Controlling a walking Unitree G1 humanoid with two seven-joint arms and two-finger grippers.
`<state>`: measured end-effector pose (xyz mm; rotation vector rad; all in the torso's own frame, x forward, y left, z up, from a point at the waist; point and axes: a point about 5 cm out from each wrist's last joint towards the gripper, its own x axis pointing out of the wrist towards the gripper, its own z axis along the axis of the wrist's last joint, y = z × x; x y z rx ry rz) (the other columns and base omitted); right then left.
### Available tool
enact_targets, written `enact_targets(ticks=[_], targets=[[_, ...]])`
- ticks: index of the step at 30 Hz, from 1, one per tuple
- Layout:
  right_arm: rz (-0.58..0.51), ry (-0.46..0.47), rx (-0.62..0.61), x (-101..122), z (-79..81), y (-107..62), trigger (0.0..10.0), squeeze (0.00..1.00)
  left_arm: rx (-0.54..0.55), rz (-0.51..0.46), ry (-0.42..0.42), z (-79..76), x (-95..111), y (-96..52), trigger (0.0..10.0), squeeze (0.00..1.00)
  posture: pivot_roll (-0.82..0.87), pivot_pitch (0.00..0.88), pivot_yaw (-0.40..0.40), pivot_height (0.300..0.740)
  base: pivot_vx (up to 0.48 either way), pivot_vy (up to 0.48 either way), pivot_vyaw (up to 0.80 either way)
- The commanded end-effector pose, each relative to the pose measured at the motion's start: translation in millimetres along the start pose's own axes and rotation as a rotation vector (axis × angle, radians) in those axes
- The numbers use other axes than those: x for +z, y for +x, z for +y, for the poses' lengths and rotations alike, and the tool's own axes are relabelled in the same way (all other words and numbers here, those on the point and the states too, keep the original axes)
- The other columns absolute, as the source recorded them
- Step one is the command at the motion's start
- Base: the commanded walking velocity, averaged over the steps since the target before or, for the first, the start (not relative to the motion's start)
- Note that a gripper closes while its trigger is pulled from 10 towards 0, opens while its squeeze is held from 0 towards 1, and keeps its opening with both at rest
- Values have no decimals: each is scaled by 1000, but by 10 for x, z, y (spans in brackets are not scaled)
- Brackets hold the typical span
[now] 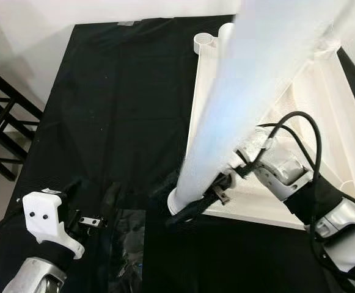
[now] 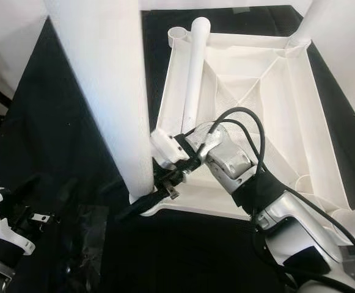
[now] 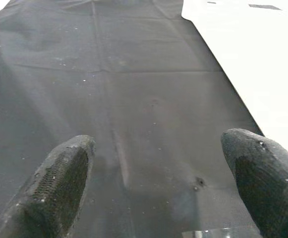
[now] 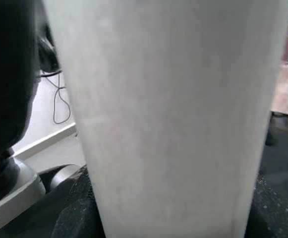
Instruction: Building children table
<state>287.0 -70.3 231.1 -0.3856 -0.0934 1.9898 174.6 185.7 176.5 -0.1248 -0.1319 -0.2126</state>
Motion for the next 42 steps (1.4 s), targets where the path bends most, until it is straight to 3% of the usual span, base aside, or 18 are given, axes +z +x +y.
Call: enact_targets(ticks=[1,2,4,5,6,7,8,13,14,19,22,24,26,32,34,36,40,42], targets=[[166,523,-358,-828,269,216,10000,0,4,25,10,2,-29,-35,10000,0,64,332,4,740,0,0,0],[195,588,-536,-897,309,281,10000,0,5,25,12,-2,-30,-39,10000,0,64,332,4,740,0,0,0],[195,588,-536,-897,309,281,10000,0,5,25,12,-2,-30,-39,10000,0,64,332,4,740,0,0,0],[223,608,-721,-931,435,344,10000,0,14,22,15,1,-26,-41,10000,0,66,331,-4,740,0,0,0],[182,606,-850,-871,574,434,10000,0,18,22,25,6,-24,-35,10000,0,59,329,6,740,0,0,0],[182,606,-850,-871,574,434,10000,0,18,22,25,6,-24,-35,10000,0,59,329,6,740,0,0,0],[163,535,-946,-792,644,465,10000,0,21,21,33,19,-25,-24,10000,0,50,323,13,740,0,0,0],[190,496,-1090,-819,665,438,10000,0,34,9,32,77,-26,15,10000,0,34,293,31,740,0,0,0],[219,510,-1154,-877,611,380,10000,0,37,-2,40,116,-18,46,10000,0,35,276,32,740,0,0,0],[242,534,-1223,-945,519,312,10000,0,21,-28,82,176,23,133,10000,0,28,241,37,740,0,0,0],[242,534,-1223,-945,519,312,10000,0,21,-28,82,176,23,133,10000,0,28,241,37,740,0,0,0],[199,531,-1260,-904,421,317,10000,0,-58,-81,104,182,170,293,10000,0,21,201,48,740,0,0,0],[172,531,-1267,-854,385,331,10000,0,-95,-105,99,173,244,351,10000,0,21,198,49,740,0,0,0],[90,489,-1210,-714,277,317,10000,0,-171,-141,78,136,372,424,10000,0,18,179,57,740,0,0,0],[61,463,-1168,-656,233,293,10000,0,-204,-155,63,115,417,443,10000,0,17,171,59,740,0,0,0],[7,428,-1004,-570,177,204,10000,0,-274,-180,34,78,494,469,10000,0,24,150,60,740,0,0,0],[-40,392,-789,-476,176,28,10000,0,-334,-184,16,53,517,469,10000,0,28,137,63,740,0,0,0],[-40,392,-789,-476,176,28,10000,0,-334,-184,16,53,517,469,10000,0,28,137,63,740,0,0,0]])
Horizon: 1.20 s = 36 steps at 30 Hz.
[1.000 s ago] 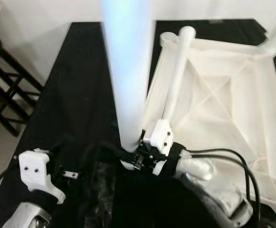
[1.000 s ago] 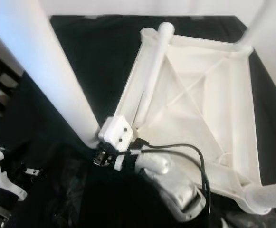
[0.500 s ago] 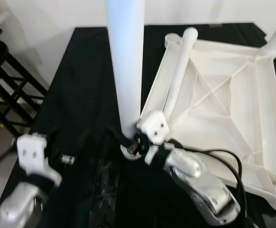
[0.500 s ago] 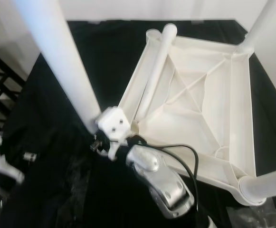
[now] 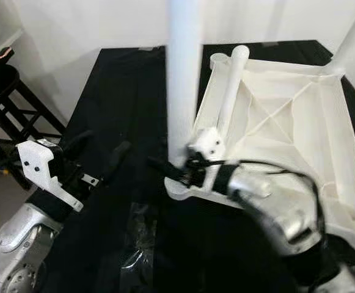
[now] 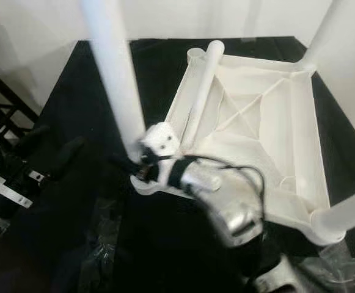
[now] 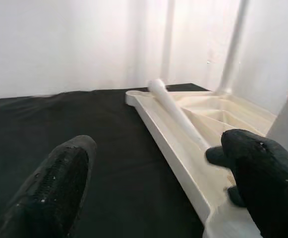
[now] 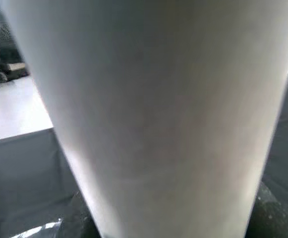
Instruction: Building children table
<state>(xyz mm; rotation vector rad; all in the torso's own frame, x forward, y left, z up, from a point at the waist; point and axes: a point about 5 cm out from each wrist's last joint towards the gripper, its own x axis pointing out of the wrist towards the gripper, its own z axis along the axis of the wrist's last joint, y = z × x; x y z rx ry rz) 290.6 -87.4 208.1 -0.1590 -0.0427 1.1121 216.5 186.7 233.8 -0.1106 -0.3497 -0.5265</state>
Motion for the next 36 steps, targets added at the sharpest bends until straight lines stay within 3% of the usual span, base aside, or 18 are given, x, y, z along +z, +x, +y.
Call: enact_targets(ticks=[1,3,6,7,9,10,11,12,21,27,30,36], targets=[[54,200,185,-210,-9,-46,10000,0,-13,28,-4,10,-40,-38,10000,0,33,126,57,740,0,0,0],[53,194,227,-189,-49,-85,10000,0,-15,34,-9,16,-59,-37,10000,0,33,123,56,740,0,0,0],[88,94,382,-145,-78,-203,10000,0,-23,48,-24,-1,-108,-39,10000,0,35,112,48,740,0,0,0],[88,94,382,-145,-78,-203,10000,0,-23,48,-24,-1,-108,-39,10000,0,35,112,48,740,0,0,0],[130,-35,476,-127,-43,-241,10000,0,-24,63,-33,-28,-159,-49,10000,0,34,111,45,740,0,0,0],[130,-35,476,-127,-43,-241,10000,0,-24,63,-33,-28,-159,-49,10000,0,34,111,45,740,0,0,0],[143,-133,560,-120,41,-241,10000,0,-28,81,-46,-60,-210,-63,10000,0,37,107,41,740,0,0,0],[147,-160,597,-124,86,-243,10000,0,-32,88,-51,-72,-228,-68,10000,0,37,107,40,740,0,0,0],[247,-265,792,-309,321,-324,10000,0,-50,116,-71,-115,-293,-94,10000,0,36,109,43,740,0,0,0],[165,-102,803,-265,244,-359,10000,0,-74,118,-91,-151,-316,-79,10000,0,28,110,45,740,0,0,0],[58,0,672,-215,33,-272,10000,0,-88,120,-100,-188,-337,-66,10000,0,28,111,41,740,0,0,0],[-108,152,557,-97,-90,-189,10000,0,-89,128,-109,-211,-365,-83,10000,0,32,117,42,740,0,0,0]])
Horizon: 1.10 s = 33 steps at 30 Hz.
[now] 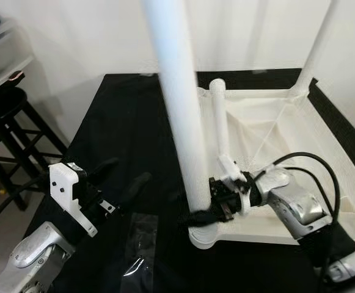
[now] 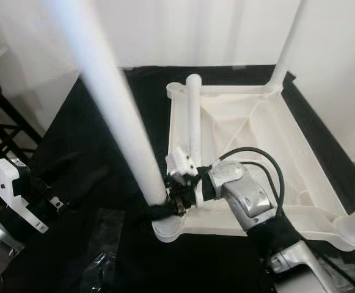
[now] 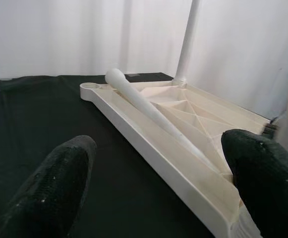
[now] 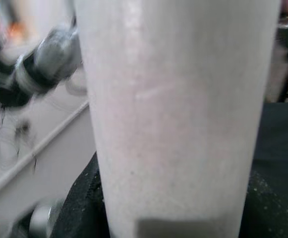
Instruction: Building children table
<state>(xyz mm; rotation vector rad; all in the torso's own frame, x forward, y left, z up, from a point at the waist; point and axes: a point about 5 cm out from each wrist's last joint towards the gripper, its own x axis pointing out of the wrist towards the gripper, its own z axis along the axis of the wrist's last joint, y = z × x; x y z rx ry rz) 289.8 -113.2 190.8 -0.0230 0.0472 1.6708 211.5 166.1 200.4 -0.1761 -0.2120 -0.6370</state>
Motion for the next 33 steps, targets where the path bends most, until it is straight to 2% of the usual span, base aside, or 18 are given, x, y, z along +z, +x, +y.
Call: enact_targets(ticks=[1,6,10,15,20,23,26,31,33], targets=[[-103,15,-8,115,-32,30,10000,0,1,24,8,-13,-51,-25,10000,0,34,120,42,740,0,0,0],[-126,31,-10,93,-35,5,10000,0,3,81,34,-21,-147,-60,10000,0,34,125,45,740,0,0,0],[-124,39,-60,64,-107,11,10000,0,30,136,59,-21,-256,-76,10000,0,33,131,47,740,0,0,0],[-151,-2,-129,146,-188,70,10000,0,151,148,68,17,-375,-61,10000,0,21,141,39,740,0,0,0],[-120,-39,-118,172,-170,152,10000,0,246,143,71,69,-428,-93,10000,0,20,142,40,740,0,0,0],[-120,-39,-118,172,-170,152,10000,0,246,143,71,69,-428,-93,10000,0,20,142,40,740,0,0,0],[-72,-61,-80,121,-128,231,10000,0,301,133,86,132,-414,-117,10000,0,19,141,40,740,0,0,0],[-70,-64,-55,100,-103,273,10000,0,323,136,87,149,-424,-141,10000,0,20,142,40,740,0,0,0],[-80,-59,-39,102,-84,299,10000,0,342,142,71,153,-453,-169,10000,0,22,144,39,740,0,0,800]])
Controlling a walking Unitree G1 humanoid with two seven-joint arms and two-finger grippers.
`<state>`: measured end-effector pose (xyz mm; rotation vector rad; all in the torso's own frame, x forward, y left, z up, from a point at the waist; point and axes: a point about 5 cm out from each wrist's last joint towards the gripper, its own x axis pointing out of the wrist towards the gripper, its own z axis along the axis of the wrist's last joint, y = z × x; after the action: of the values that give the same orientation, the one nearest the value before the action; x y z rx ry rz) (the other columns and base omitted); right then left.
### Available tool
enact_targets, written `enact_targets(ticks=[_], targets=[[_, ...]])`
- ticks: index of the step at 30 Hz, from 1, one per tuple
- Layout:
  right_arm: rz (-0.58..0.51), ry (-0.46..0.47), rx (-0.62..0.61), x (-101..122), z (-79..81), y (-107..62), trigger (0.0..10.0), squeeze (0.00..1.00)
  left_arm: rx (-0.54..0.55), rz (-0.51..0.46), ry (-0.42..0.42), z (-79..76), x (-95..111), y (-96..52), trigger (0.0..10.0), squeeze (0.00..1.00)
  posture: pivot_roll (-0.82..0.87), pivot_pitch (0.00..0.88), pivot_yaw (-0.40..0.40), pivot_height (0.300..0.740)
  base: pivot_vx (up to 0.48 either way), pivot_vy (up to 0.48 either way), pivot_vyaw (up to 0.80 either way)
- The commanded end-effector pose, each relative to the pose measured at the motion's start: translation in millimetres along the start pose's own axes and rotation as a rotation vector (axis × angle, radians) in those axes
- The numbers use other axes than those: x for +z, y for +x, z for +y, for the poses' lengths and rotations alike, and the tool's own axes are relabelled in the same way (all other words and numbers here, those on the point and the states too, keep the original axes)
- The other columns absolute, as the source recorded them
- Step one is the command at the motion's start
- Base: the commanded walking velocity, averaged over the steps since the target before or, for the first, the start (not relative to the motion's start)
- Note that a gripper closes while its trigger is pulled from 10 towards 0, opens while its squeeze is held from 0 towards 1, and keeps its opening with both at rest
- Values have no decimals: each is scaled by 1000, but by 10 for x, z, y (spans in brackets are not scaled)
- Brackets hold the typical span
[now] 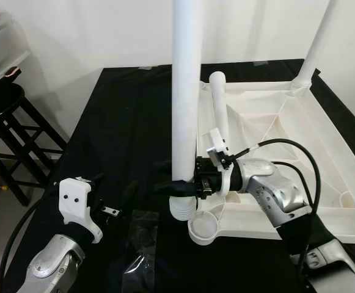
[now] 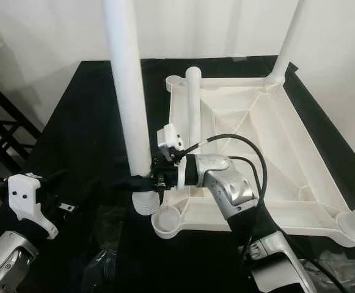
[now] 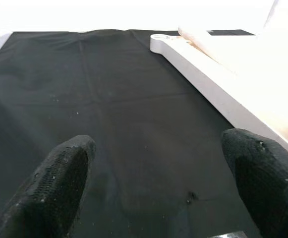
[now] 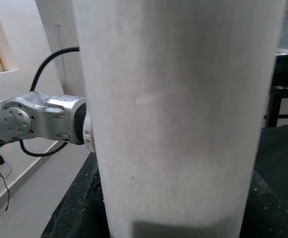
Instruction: Building children table
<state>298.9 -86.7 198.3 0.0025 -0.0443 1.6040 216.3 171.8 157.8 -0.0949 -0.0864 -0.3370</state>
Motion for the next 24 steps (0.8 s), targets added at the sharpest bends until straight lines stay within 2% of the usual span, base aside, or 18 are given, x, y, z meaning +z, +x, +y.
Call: enact_targets(ticks=[1,3,8,15,24], targets=[[-9,-13,29,12,34,46,10000,0,39,21,-2,51,-59,-48,10000,0,22,144,39,740,0,0,800],[-11,-2,50,11,55,43,10000,0,43,28,-7,51,-83,-55,10000,0,24,146,37,740,0,0,800],[23,42,181,22,161,-75,10000,0,21,64,3,6,-142,-58,10000,0,23,170,34,740,0,0,0],[48,49,261,90,180,-164,10000,0,7,60,-10,-60,-86,-141,10000,0,34,220,39,740,0,0,0],[67,60,332,146,161,-155,10000,0,-9,60,-34,-121,-12,-233,10000,0,42,277,48,740,0,0,0]])
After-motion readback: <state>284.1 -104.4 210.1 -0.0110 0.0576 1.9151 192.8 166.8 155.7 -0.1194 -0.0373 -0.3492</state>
